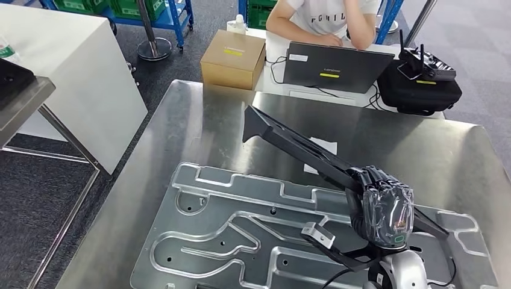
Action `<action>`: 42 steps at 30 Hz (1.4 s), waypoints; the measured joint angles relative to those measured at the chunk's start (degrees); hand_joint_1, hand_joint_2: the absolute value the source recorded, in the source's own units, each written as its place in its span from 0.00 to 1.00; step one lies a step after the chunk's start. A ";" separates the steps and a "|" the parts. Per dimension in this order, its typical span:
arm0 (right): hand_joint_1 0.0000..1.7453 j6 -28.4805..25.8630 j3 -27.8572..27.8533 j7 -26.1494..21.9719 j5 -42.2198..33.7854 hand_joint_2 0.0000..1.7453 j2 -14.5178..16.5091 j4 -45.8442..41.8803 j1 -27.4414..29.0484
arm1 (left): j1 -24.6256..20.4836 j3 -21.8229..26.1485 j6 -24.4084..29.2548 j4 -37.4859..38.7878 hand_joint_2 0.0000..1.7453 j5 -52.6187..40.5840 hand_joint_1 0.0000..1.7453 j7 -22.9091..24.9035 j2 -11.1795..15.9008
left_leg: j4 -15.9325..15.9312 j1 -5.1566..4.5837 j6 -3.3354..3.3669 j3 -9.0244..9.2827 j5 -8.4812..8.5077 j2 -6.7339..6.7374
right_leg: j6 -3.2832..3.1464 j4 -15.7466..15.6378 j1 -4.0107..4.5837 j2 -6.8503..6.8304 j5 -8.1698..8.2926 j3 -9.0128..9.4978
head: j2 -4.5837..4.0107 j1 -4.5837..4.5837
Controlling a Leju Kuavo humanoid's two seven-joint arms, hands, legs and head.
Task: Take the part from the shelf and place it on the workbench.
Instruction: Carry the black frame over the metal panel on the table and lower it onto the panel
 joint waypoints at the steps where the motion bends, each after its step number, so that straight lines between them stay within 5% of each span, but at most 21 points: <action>1: 1.00 0.01 0.00 0.00 0.00 1.00 0.00 0.01 0.01 | 0.02 0.00 0.00 0.00 1.00 0.01 0.00 0.00 -0.02 | 0.00 -0.04 0.01 -0.09 0.00 -0.01 | 0.03 2.83 -0.01 0.00 -1.07 -1.69 | 0.00 0.03; 3: 1.00 0.01 0.00 0.00 0.00 1.00 0.00 0.02 0.02 | 0.04 0.00 0.00 0.00 1.00 0.02 0.00 0.01 -0.02 | 0.00 -0.13 -0.04 -0.19 0.01 -0.06 | -0.27 2.61 0.01 0.02 -0.09 -2.23 | 0.00 0.06; 5: 1.00 0.00 0.00 0.00 0.00 1.00 0.00 0.01 -0.01 | -0.05 0.00 0.00 0.00 1.00 0.03 0.00 0.01 -0.08 | -0.04 -0.21 -0.18 -0.14 0.04 -0.07 | -1.14 -4.70 0.31 0.10 3.36 1.21 | 0.00 0.06; 6: 1.00 0.00 0.01 0.00 0.00 1.00 0.00 -0.01 -0.01 | -0.11 0.00 0.00 0.00 1.00 0.03 0.00 0.01 -0.20 | -0.13 -0.25 -0.39 -0.03 0.07 -0.10 | -1.72 -7.54 0.71 0.17 3.62 2.80 | 0.00 0.00; 9: 1.00 0.00 0.02 0.00 0.00 1.00 -0.01 -0.19 -0.16 | -0.39 0.01 0.01 0.01 1.00 0.04 0.00 0.01 -0.45 | -0.23 -0.25 -1.88 0.46 0.97 -0.12 | -3.55 -10.75 1.99 0.75 0.31 4.53 | -0.01 0.27; 11: 1.00 0.00 0.02 0.02 0.00 1.00 -0.02 -0.30 -0.24 | -0.50 0.02 0.02 0.02 1.00 0.05 0.00 0.01 -0.43 | 0.14 -0.35 -2.65 0.73 1.99 -0.19 | -4.71 -12.36 1.71 0.91 0.90 5.41 | -0.01 0.33; 12: 1.00 0.01 0.02 0.03 0.00 1.00 -0.02 -0.30 -0.26 | -0.52 0.02 0.00 0.03 1.00 0.04 0.00 0.00 -0.43 | 0.81 -0.40 -2.90 0.48 1.44 -0.27 | -5.18 -12.78 1.51 0.69 1.92 5.70 | 0.00 0.13; 14: 1.00 0.01 0.02 0.03 0.00 1.00 -0.02 -0.30 -0.19 | -0.48 0.01 -0.03 0.03 1.00 0.04 0.00 0.01 -0.38 | 5.11 -0.33 -3.21 -1.07 -2.54 -0.39 | -5.73 -12.99 1.23 -0.02 4.93 5.68 | 0.00 -0.17; 17: 1.00 0.01 0.02 0.03 0.00 1.00 -0.02 -0.12 0.09 | -0.25 0.02 -0.02 0.02 1.00 0.06 0.00 0.01 -0.12 | 13.09 -0.28 -3.58 -4.43 -7.47 -0.43 | -5.48 -12.25 1.19 -0.46 6.92 4.94 | 0.00 -0.34; 18: 1.00 0.01 0.02 0.04 0.00 1.00 -0.02 -0.06 0.15 | -0.17 0.02 0.00 0.02 1.00 0.06 0.00 0.01 -0.05 | 12.48 -0.24 -3.58 -4.07 -7.06 -0.43 | -5.24 -11.94 1.13 -0.44 6.98 4.71 | 0.00 -0.33; 20: 1.00 0.01 0.02 0.04 0.00 1.00 -0.02 0.01 0.19 | -0.10 0.01 0.02 0.03 1.00 0.06 0.00 0.01 0.05 | 6.34 -0.04 -3.42 -0.93 -3.88 -0.36 | -4.49 -11.20 0.93 -0.45 6.99 4.36 | 0.00 -0.38; 22: 1.00 0.01 0.02 0.03 0.00 1.00 -0.02 0.03 0.22 | -0.08 0.00 0.02 0.04 1.00 0.03 0.00 0.00 0.09 | 1.57 0.01 -2.97 0.95 -2.43 -0.21 | -3.47 -10.63 0.95 -0.49 6.94 4.36 | 0.00 -0.44; 27: 1.00 0.00 0.07 0.01 0.00 1.00 0.00 -0.02 0.03 | 0.19 -0.04 -0.04 0.06 1.00 -0.03 0.00 0.01 -0.05 | 0.38 0.02 -0.32 1.11 -1.11 -0.16 | -1.21 -9.21 0.95 -0.42 6.81 4.04 | 0.00 -0.18; 31: 1.00 -0.02 0.09 0.00 0.00 1.00 -0.02 0.00 0.02 | 0.30 -0.05 -0.07 0.07 1.00 -0.01 0.00 0.02 -0.15 | 0.21 0.08 0.12 0.78 -0.76 -0.15 | -0.46 1.36 0.57 -0.21 0.82 -1.92 | 0.00 0.16; 33: 1.00 -0.02 0.09 0.00 0.00 1.00 -0.02 0.02 0.03 | 0.33 -0.04 -0.07 0.07 1.00 0.01 0.00 0.02 -0.15 | 0.21 0.09 0.05 0.59 -0.77 -0.18 | -0.22 3.60 0.29 -0.19 0.59 -3.66 | 0.00 0.15; 36: 1.00 -0.01 0.09 0.00 0.00 1.00 -0.02 0.00 0.02 | 0.14 -0.04 -0.07 0.07 1.00 0.03 0.00 0.02 -0.17 | 0.12 0.11 -0.43 0.65 -0.75 -0.19 | -0.65 -5.70 0.16 -0.11 4.86 0.83 | 0.00 0.11; 40: 1.00 0.00 0.11 -0.02 0.00 1.00 -0.02 -0.10 -0.15 | -0.45 -0.03 -0.07 0.07 1.00 0.05 0.00 0.00 -0.24 | -0.65 0.00 -2.47 1.47 0.36 -0.13 | -2.67 -11.30 1.06 0.39 2.21 3.74 | 0.01 0.44; 42: 1.00 -0.01 0.13 0.00 0.00 1.00 -0.02 -0.15 -0.22 | -0.53 -0.02 -0.07 0.07 1.00 0.06 0.00 0.00 -0.25 | -0.36 -0.05 -3.20 1.88 1.30 -0.18 | -3.88 -13.11 0.75 0.28 3.87 4.73 | 0.00 0.38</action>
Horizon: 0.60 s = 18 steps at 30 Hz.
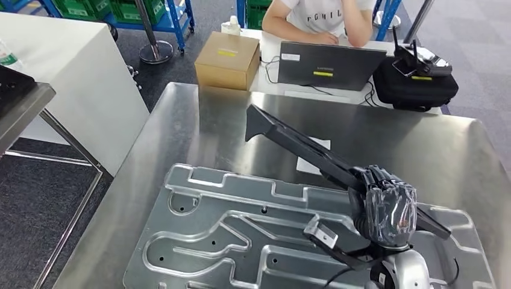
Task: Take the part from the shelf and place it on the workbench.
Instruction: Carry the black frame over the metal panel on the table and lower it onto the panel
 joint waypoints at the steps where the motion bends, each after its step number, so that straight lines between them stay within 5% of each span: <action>1: 1.00 0.01 0.01 0.03 0.00 1.00 0.00 0.00 -0.02 | 0.01 0.00 0.00 0.00 1.00 -0.01 0.00 0.00 0.02 | 0.90 0.02 -0.17 -0.38 -0.98 -0.08 | -0.57 -0.44 -0.14 -0.30 1.41 0.34 | 0.00 -0.16; 4: 1.00 0.01 0.01 0.06 0.00 1.00 -0.01 0.05 0.18 | 0.10 0.00 0.03 0.00 1.00 -0.01 0.00 0.00 0.21 | 9.86 0.11 -0.36 -4.31 -7.26 -0.26 | -1.29 -0.09 -0.11 -0.98 4.24 0.02 | 0.00 -0.59; 6: 1.00 0.01 0.02 0.03 0.00 1.00 0.00 0.13 0.39 | 0.26 0.00 0.07 0.00 1.00 -0.01 0.00 0.01 0.34 | 13.38 0.11 -0.36 -6.11 -8.87 -0.32 | -1.13 0.45 0.08 -0.98 4.31 -0.50 | 0.00 -0.66; 9: 1.00 0.01 0.03 0.04 0.00 1.00 -0.01 0.15 0.46 | 0.47 0.00 0.09 0.00 1.00 0.00 0.00 0.02 0.38 | 5.33 0.18 -0.15 -2.06 -4.58 -0.23 | -0.28 1.42 0.05 -1.15 4.31 -0.90 | 0.01 -0.67; 11: 1.00 0.01 0.03 0.04 0.00 1.00 -0.01 0.16 0.46 | 0.45 0.00 0.09 0.00 1.00 0.00 0.00 0.01 0.39 | 1.26 -0.05 0.45 -0.55 -3.93 -0.02 | 0.71 2.14 0.08 -1.40 4.14 -1.01 | 0.01 -0.77; 15: 1.00 -0.01 0.07 0.03 0.00 1.00 0.01 0.14 0.28 | 0.76 -0.01 0.08 0.00 1.00 -0.03 0.00 0.01 0.39 | 0.48 -0.09 2.69 -0.71 -2.46 0.06 | 2.57 3.56 0.07 -1.30 4.29 -1.40 | 0.00 -0.58; 18: 1.00 -0.01 0.11 0.02 0.00 1.00 -0.01 0.13 0.24 | 0.68 -0.02 0.07 0.00 1.00 -0.06 0.00 0.00 0.31 | 0.21 0.07 3.28 -0.64 -1.95 0.10 | 3.47 9.28 -0.28 -0.65 0.19 -4.41 | 0.00 -0.32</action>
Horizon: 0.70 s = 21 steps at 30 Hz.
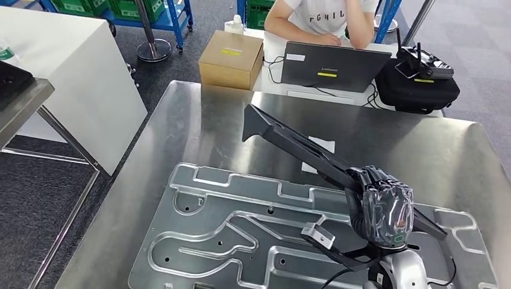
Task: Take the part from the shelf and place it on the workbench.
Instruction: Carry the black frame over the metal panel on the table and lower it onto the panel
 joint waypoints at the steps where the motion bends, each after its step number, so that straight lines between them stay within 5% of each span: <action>1: 1.00 0.01 0.01 0.00 0.00 1.00 -0.01 0.01 0.01 | -0.02 0.00 0.00 0.00 1.00 0.00 0.00 0.01 -0.03 | -0.01 0.02 0.03 -0.13 0.03 -0.01 | 0.26 3.37 -0.09 0.09 -1.79 -1.77 | 0.01 0.04; 3: 1.00 1.68 0.28 0.04 0.97 1.00 -0.03 0.64 -0.83 | 0.04 -0.01 -0.26 0.00 1.00 -0.20 0.00 -0.14 -0.03 | 0.01 0.06 -0.10 -0.40 0.26 -0.12 | 0.55 7.50 -0.31 0.14 -3.33 -4.18 | 0.01 0.05; 4: 1.00 4.35 1.04 0.11 2.13 1.00 0.06 2.82 -3.31 | 0.06 -0.09 -0.63 0.00 1.00 -0.51 0.00 -0.35 -0.01 | 0.02 0.09 -0.27 -0.45 0.39 -0.10 | 0.55 6.73 -0.41 0.19 -2.58 -3.99 | 0.01 0.10; 7: 1.00 21.29 5.93 0.71 4.55 1.00 2.04 20.92 -20.40 | -1.11 -0.53 -2.09 0.00 1.00 -1.36 0.00 -0.93 0.17 | -0.08 0.25 -1.06 -0.39 0.83 0.70 | -0.01 -3.59 -0.43 0.66 2.09 1.01 | 0.01 0.19; 9: 1.00 29.85 8.22 1.14 4.27 1.00 3.74 33.39 -29.57 | -2.46 -0.68 -2.50 0.00 1.00 -1.40 0.00 -1.07 0.31 | -0.46 0.39 -1.86 -0.37 1.44 0.30 | -0.99 -7.48 0.02 1.14 2.79 2.92 | 0.00 0.56; 11: 1.00 29.33 9.70 1.28 3.99 1.00 4.79 41.01 -34.35 | -2.59 -0.82 -2.58 0.00 1.00 -1.40 0.00 -1.16 0.45 | -0.87 0.26 -2.84 -0.26 2.30 -0.63 | -2.18 -8.20 0.23 1.16 3.65 3.20 | 0.00 1.00; 13: 1.00 27.10 11.21 1.60 3.69 1.00 5.59 45.62 -37.76 | -2.05 -0.94 -2.58 0.00 1.00 -1.43 0.00 -1.15 0.63 | -0.12 0.10 -3.45 -0.76 1.46 -0.91 | -3.02 -8.77 0.04 0.94 5.16 3.35 | 0.01 0.83; 18: 1.00 26.56 13.47 1.99 3.37 1.00 6.08 50.85 -40.26 | -1.48 -1.01 -2.55 0.00 1.00 -1.51 0.00 -1.16 0.97 | 13.85 -0.03 -3.41 -6.67 -7.22 -0.89 | -4.16 -8.88 0.90 0.23 6.00 2.51 | -0.01 0.24; 19: 1.00 26.54 13.77 1.99 3.35 1.00 6.17 51.48 -40.37 | -1.31 -1.01 -2.54 0.00 1.00 -1.53 0.00 -1.15 1.04 | 14.02 -0.10 -3.18 -6.48 -7.08 -0.89 | -4.26 -8.81 1.12 0.18 6.14 2.31 | -0.01 0.23; 21: 1.00 26.51 14.20 1.99 3.30 1.00 6.35 52.57 -40.94 | -1.15 -1.04 -2.54 0.00 1.00 -1.57 0.00 -1.15 1.15 | 7.76 -0.29 -2.42 -2.85 -3.97 -0.87 | -4.24 -8.54 1.36 0.18 6.41 1.99 | 0.01 0.22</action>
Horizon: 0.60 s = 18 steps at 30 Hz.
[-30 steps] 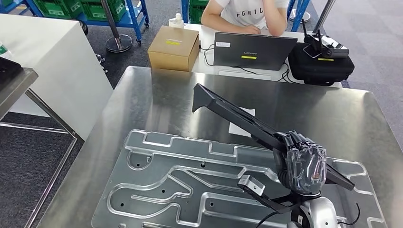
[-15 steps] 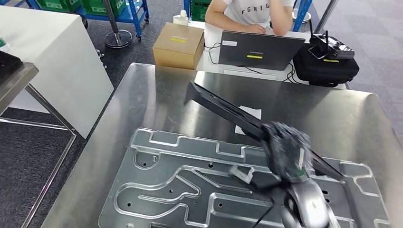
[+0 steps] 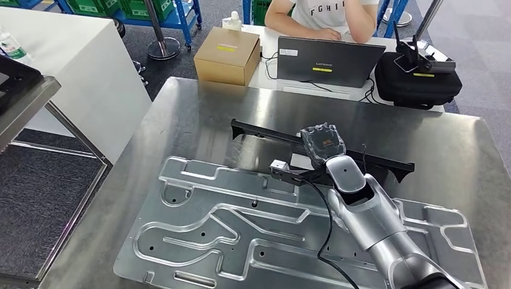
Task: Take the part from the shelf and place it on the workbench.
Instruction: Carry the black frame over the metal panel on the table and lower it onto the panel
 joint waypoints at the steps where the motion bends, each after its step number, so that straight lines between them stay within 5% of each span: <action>1: 1.00 0.00 0.14 0.01 -0.02 1.00 0.05 0.51 -0.30 | -0.02 -0.02 0.00 0.00 1.00 -0.01 0.00 0.00 0.08 | -3.79 -0.19 0.33 1.92 1.42 0.02 | 0.16 0.19 0.09 -0.03 0.15 -0.09 | 0.00 0.03; 3: 1.00 -0.01 0.31 0.03 -0.03 1.00 0.10 1.34 -0.77 | -0.05 -0.07 0.00 0.00 1.00 -0.01 0.00 -0.01 0.21 | -8.18 -0.59 0.77 3.75 2.47 0.05 | 0.65 0.48 0.16 -0.11 0.51 -0.39 | 0.00 0.07; 7: 1.00 -0.01 0.65 0.03 -0.06 1.00 0.19 2.36 -1.12 | 0.14 -0.35 0.00 0.02 1.00 -0.01 0.00 -0.01 0.28 | -9.16 -0.38 1.94 3.33 5.35 0.21 | 2.01 0.95 0.16 0.09 0.27 -0.85 | 0.00 0.03; 10: 1.00 -0.03 0.84 0.08 -0.09 1.00 0.17 2.91 -1.45 | -0.06 -0.56 0.00 0.02 1.00 -0.01 0.00 -0.01 0.21 | -9.70 -0.02 2.64 2.21 6.97 0.43 | 3.15 8.58 -0.43 0.40 -6.24 -3.62 | 0.00 0.44; 12: 1.00 -0.05 0.97 0.09 -0.09 1.00 0.17 3.20 -1.47 | 0.00 -0.61 0.00 0.02 1.00 -0.01 0.00 -0.01 0.21 | -9.66 0.07 2.51 1.20 7.60 0.48 | 3.81 15.01 -1.09 0.38 -9.63 -5.31 | 0.00 0.49; 14: 1.00 -0.07 1.11 0.05 -0.09 1.00 0.17 3.45 -1.47 | 0.00 -0.63 0.00 0.02 1.00 -0.01 0.00 -0.01 0.21 | -9.62 0.36 2.13 0.52 8.09 0.48 | 4.36 14.32 -1.71 0.35 -8.99 -3.28 | 0.00 0.49; 16: 1.00 -0.07 1.20 0.02 -0.09 1.00 0.17 3.60 -1.59 | -0.03 -0.64 0.00 0.02 1.00 -0.01 0.00 -0.01 0.21 | -9.54 0.64 1.59 0.10 8.48 0.35 | 4.73 6.43 -2.22 0.33 -6.73 2.40 | 0.00 0.54; 18: 1.00 -0.08 1.23 0.02 -0.09 1.00 0.19 3.65 -1.76 | -0.06 -0.66 0.00 0.02 1.00 -0.01 0.00 -0.01 0.21 | -9.58 0.69 0.80 -0.11 8.95 0.15 | 4.41 0.77 -2.14 0.56 -5.52 5.94 | -0.01 0.52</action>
